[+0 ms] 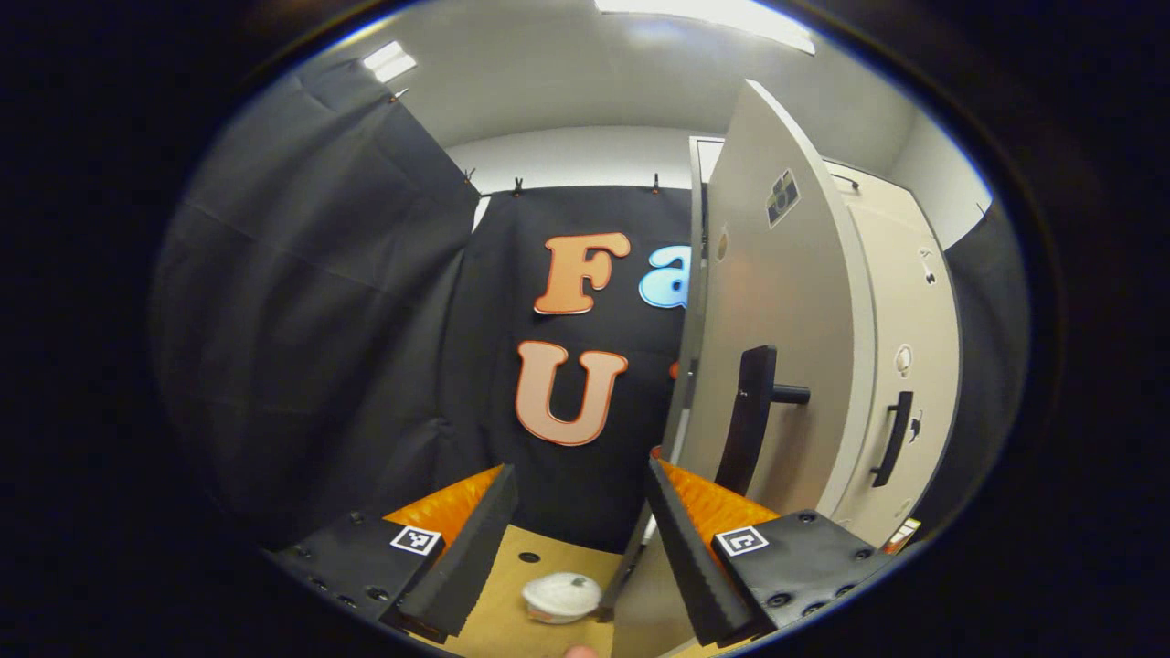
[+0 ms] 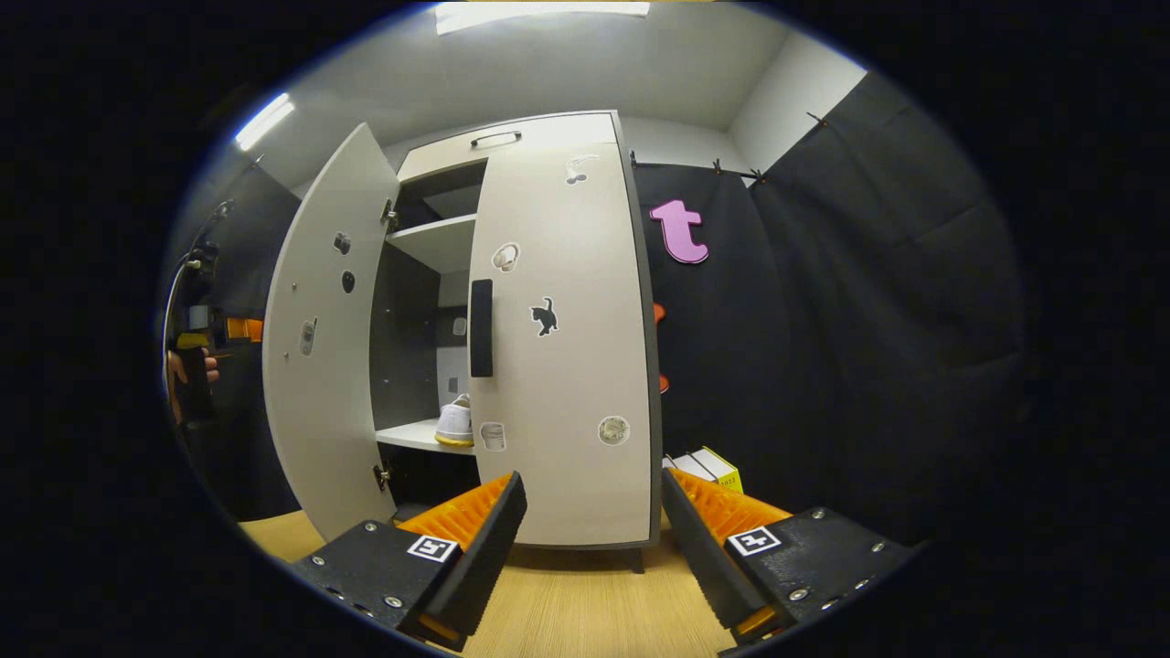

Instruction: Grab one shoe with the right hand and put it into the shoe cabinet, grab the other shoe with the left hand and put it into the shoe cabinet; then close the right door with the right hand and the left door with the left hand.

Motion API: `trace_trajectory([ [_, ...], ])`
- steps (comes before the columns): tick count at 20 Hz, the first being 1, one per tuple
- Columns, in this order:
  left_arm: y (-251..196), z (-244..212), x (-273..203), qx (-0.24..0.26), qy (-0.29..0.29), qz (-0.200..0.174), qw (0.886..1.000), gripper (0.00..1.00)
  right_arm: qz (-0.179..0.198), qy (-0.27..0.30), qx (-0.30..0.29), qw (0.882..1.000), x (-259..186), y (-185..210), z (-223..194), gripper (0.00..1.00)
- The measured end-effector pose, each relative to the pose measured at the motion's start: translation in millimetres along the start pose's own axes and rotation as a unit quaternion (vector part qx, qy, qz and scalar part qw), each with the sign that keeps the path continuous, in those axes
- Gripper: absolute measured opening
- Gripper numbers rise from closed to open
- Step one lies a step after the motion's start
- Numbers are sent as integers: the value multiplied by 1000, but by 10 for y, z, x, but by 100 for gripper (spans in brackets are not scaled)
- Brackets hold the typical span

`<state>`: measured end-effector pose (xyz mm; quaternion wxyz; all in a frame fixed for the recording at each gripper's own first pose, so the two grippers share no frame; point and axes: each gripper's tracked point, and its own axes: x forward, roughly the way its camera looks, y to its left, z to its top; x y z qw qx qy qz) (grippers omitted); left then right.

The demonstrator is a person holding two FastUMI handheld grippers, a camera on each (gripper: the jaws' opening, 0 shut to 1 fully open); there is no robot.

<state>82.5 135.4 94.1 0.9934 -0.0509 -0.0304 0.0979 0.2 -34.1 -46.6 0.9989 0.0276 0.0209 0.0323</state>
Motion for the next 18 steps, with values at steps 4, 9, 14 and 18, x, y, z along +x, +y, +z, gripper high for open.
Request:
trace_trajectory([
  [4, -558, 13, 27, 3, -8, -60, 998, 93, -12, -3, -1, 1000, 3, -111, 64, 92],
  [9, -1037, -138, 135, -12, 3, -108, 994, 99, -28, -1, -7, 1000, -71, -225, 68, 92],
  [14, -1426, -164, 202, -35, 10, -156, 987, 92, -36, -3, -11, 999, -84, -254, 101, 92],
  [18, -1763, -315, 251, -34, 27, -193, 980, 95, -38, 1, -14, 999, -101, -283, 93, 92],
])
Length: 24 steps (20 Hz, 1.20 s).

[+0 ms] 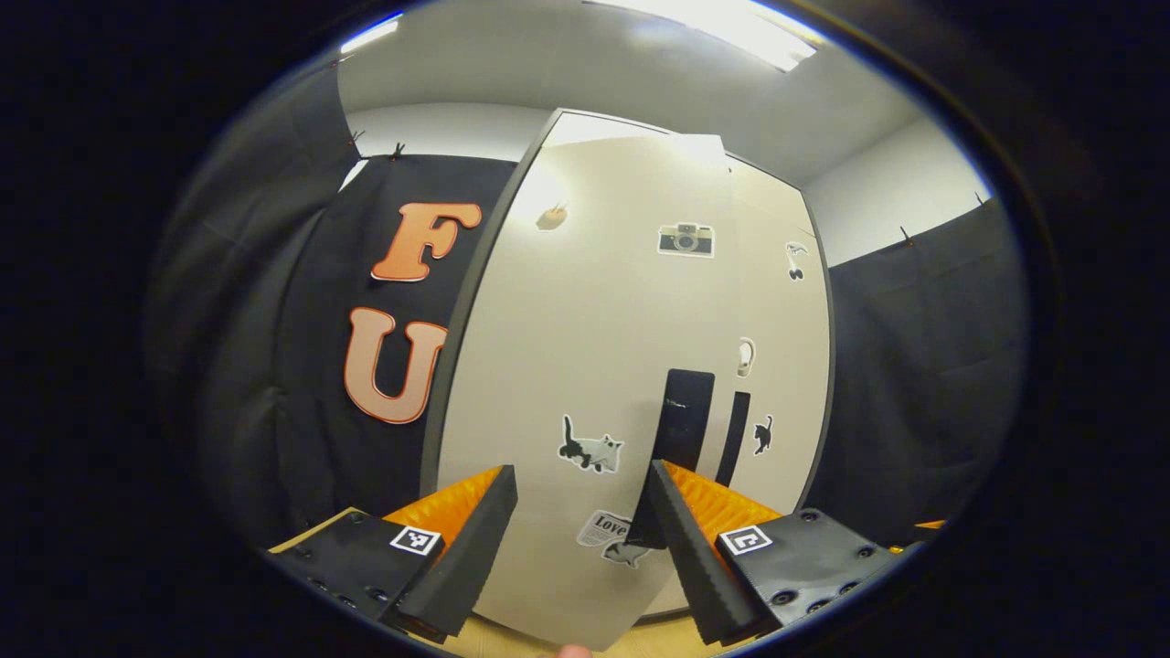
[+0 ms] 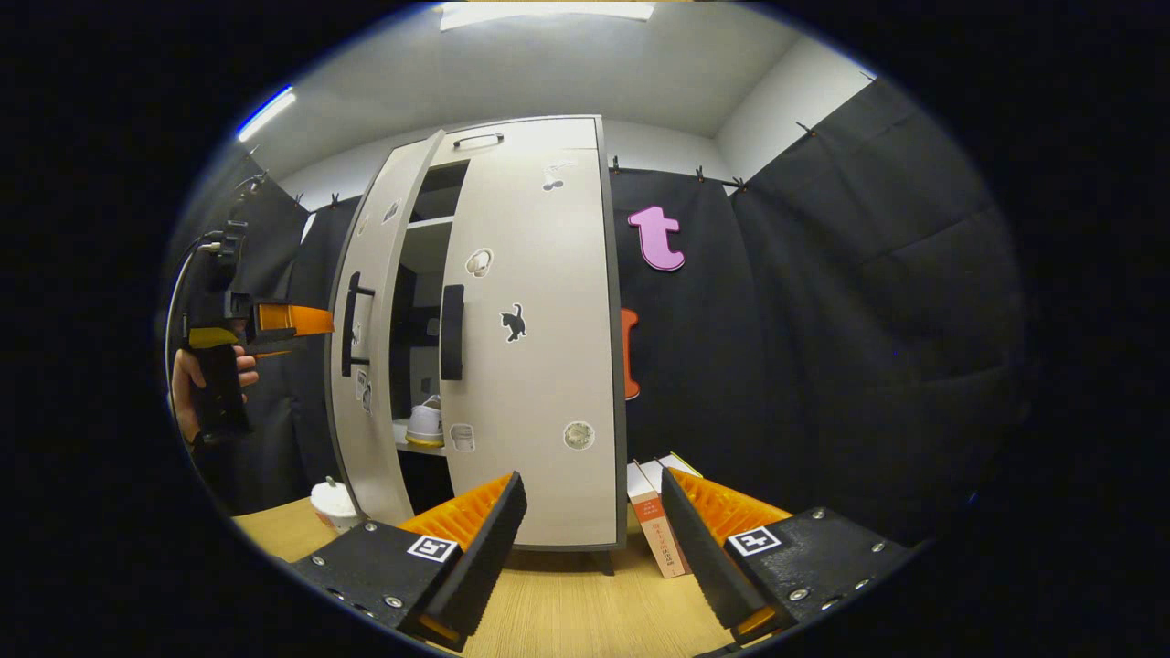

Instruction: Grab one shoe with the right hand and put it into the shoe cabinet, grab the other shoe with the left hand and put it into the shoe cabinet; then close the right door with the right hand and the left door with the left hand.

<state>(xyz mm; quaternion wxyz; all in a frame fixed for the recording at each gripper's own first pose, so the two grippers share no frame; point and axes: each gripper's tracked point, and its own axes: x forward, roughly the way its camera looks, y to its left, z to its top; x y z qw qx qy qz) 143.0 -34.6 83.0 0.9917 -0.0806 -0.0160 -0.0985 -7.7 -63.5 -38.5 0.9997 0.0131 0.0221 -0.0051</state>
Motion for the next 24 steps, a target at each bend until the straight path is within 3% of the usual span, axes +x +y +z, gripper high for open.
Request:
trace_trajectory([
  [1, -22, -52, 47, 3, 5, -3, 1000, 91, -1, 0, 0, 1000, -16, -5, 7, 92],
  [2, -45, -90, 97, 8, 11, -6, 1000, 95, -1, 0, -1, 1000, -18, -6, 6, 92],
  [14, -221, -274, 683, 3, 24, -4, 1000, 95, -8, 2, -4, 1000, -37, -106, 31, 92],
  [15, -220, -279, 696, 6, 25, -3, 1000, 99, -9, 3, -4, 1000, -27, -111, 31, 92],
  [24, -244, -359, 967, 8, 29, 1, 1000, 96, -8, 2, -5, 1000, 8, -125, 38, 92],
])
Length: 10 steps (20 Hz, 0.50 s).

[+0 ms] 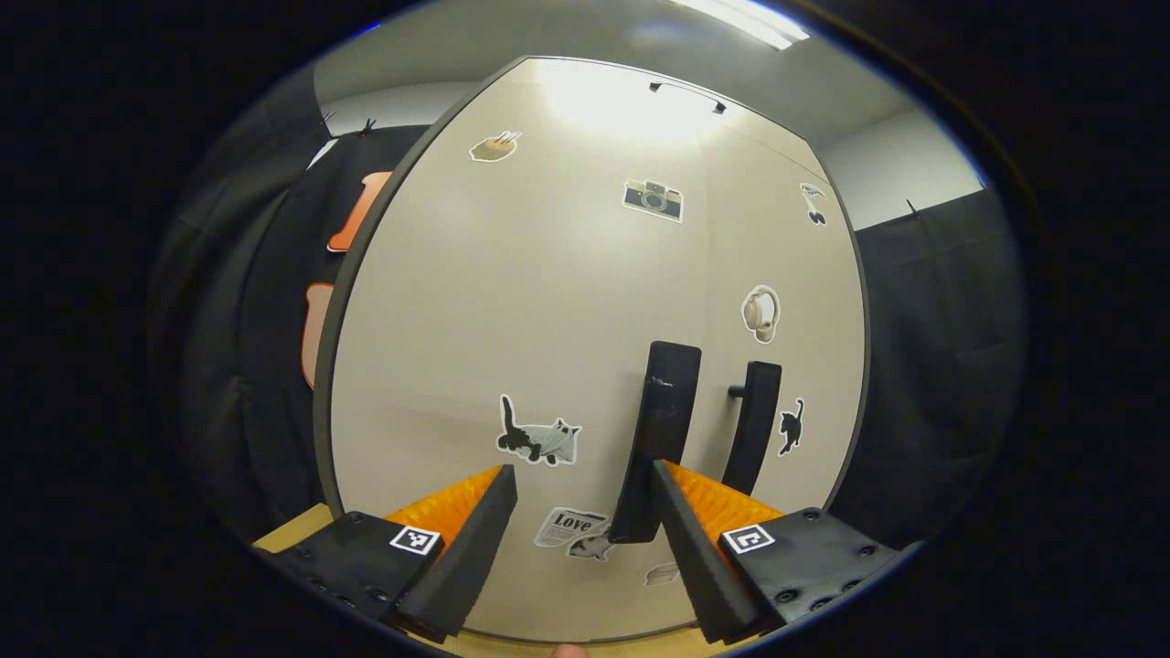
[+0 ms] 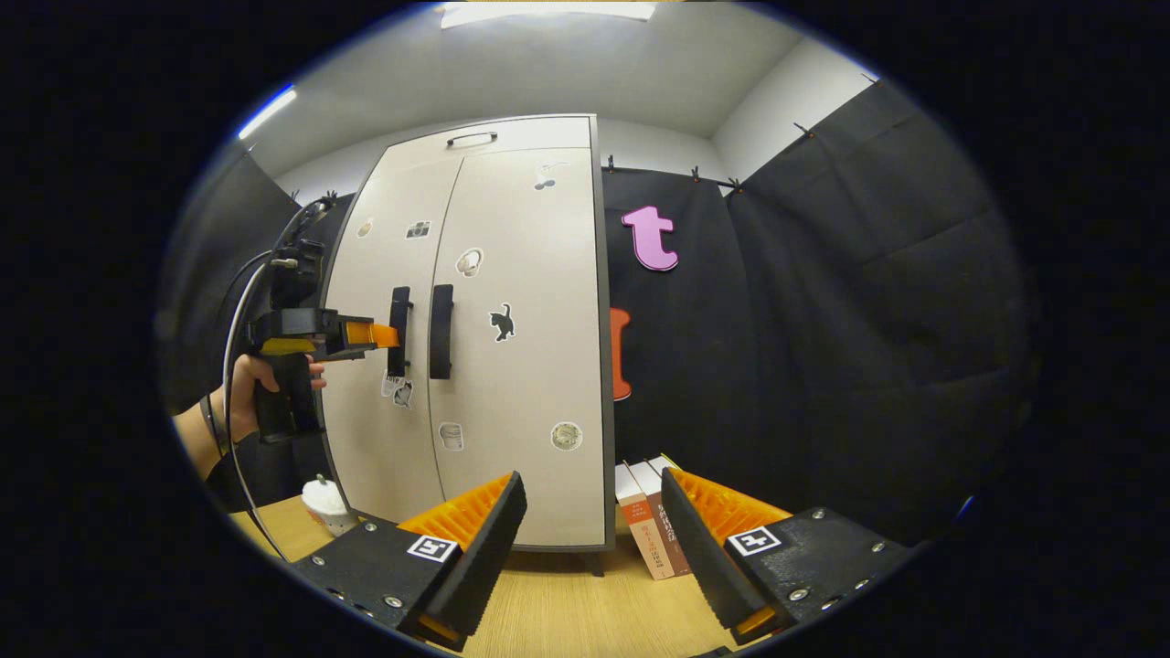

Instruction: Grab one shoe with the right hand and put it into the shoe cabinet, grab the other shoe with the left hand and put it into the shoe cabinet; then close the right door with the right hand and the left door with the left hand.

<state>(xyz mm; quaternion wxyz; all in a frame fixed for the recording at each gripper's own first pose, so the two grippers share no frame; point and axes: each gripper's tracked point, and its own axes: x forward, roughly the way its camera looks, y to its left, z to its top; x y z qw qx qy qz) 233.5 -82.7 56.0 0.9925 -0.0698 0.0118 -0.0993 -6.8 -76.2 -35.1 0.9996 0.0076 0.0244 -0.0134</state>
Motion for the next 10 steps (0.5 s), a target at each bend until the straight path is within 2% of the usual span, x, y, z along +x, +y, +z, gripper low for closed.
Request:
trace_trajectory([
  [6, 75, -23, -90, 1, 6, 16, 1000, 97, 2, -2, -2, 1000, 2, 22, 18, 92],
  [10, 86, 34, -551, 7, -11, 10, 1000, 96, 7, -4, 0, 1000, 13, 67, 18, 92],
])
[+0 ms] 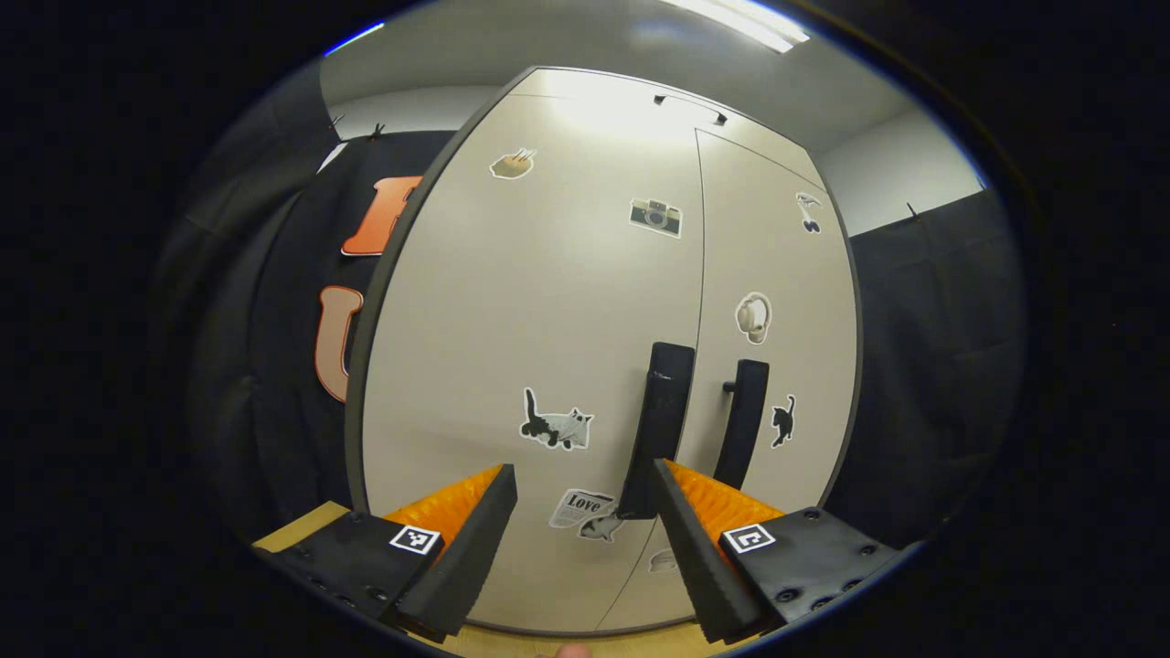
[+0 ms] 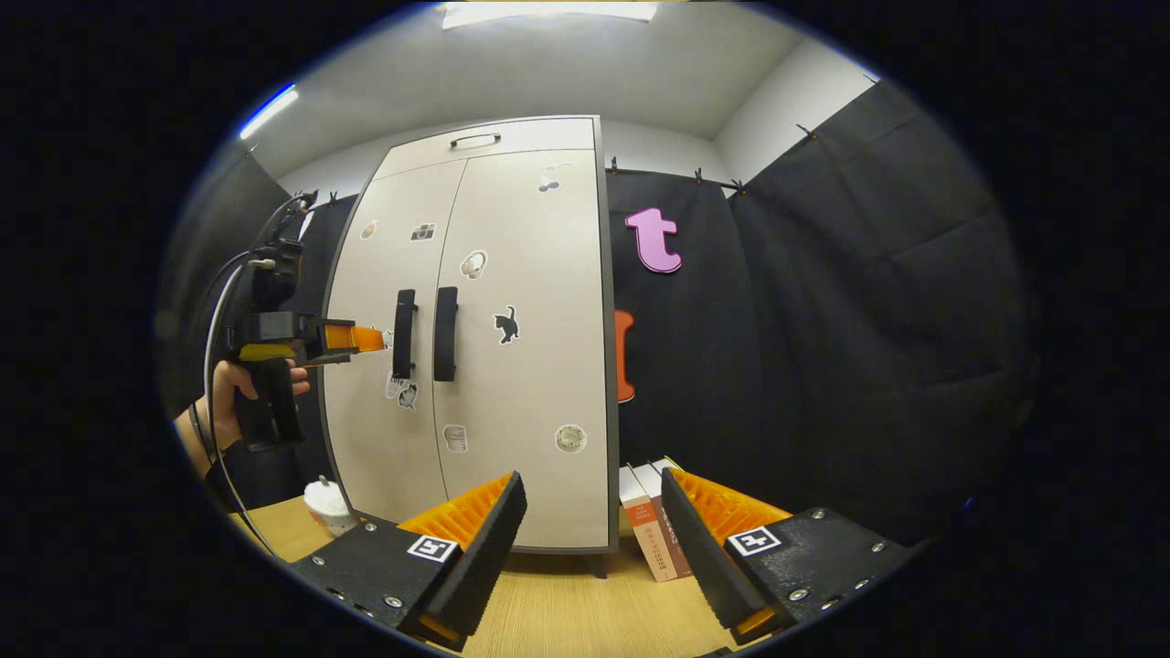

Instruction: Grab one shoe with the right hand and put it into the shoe cabinet, grab the other shoe with the left hand and put it into the shoe cabinet; then close the right door with the right hand and the left door with the left hand.

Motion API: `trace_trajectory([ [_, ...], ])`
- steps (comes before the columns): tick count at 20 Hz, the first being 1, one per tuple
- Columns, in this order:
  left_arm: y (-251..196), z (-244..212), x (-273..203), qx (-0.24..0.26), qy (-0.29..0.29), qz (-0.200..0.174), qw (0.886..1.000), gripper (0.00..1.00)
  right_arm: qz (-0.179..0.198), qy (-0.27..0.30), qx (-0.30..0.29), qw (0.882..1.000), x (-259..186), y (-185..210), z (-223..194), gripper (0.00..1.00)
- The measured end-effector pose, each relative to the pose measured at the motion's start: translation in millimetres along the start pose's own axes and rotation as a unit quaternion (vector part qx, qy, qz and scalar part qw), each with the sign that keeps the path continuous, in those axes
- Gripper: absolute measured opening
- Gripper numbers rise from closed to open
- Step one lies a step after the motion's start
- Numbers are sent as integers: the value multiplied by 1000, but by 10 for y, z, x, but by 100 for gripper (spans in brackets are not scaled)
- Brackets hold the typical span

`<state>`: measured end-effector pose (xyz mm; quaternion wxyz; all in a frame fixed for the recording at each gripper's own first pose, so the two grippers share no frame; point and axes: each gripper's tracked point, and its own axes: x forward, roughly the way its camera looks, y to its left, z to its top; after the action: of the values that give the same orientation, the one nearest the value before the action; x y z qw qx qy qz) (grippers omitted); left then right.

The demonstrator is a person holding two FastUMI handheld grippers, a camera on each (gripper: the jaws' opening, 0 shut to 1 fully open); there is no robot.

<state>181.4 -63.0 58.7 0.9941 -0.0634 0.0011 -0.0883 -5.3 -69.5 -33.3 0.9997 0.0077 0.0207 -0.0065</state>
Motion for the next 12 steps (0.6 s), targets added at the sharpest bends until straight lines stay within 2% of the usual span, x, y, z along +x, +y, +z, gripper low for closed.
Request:
trace_trajectory([
  [4, 105, -92, -566, 33, -6, 11, 999, 96, 7, 1, 1, 1000, -1, 42, -11, 92],
  [7, 112, -229, -911, 26, -2, 11, 1000, 96, 10, 0, -1, 1000, -8, 60, -17, 92],
  [12, 196, -475, -1319, 27, -1, 37, 999, 96, 13, -2, 0, 1000, -54, 96, -33, 92],
])
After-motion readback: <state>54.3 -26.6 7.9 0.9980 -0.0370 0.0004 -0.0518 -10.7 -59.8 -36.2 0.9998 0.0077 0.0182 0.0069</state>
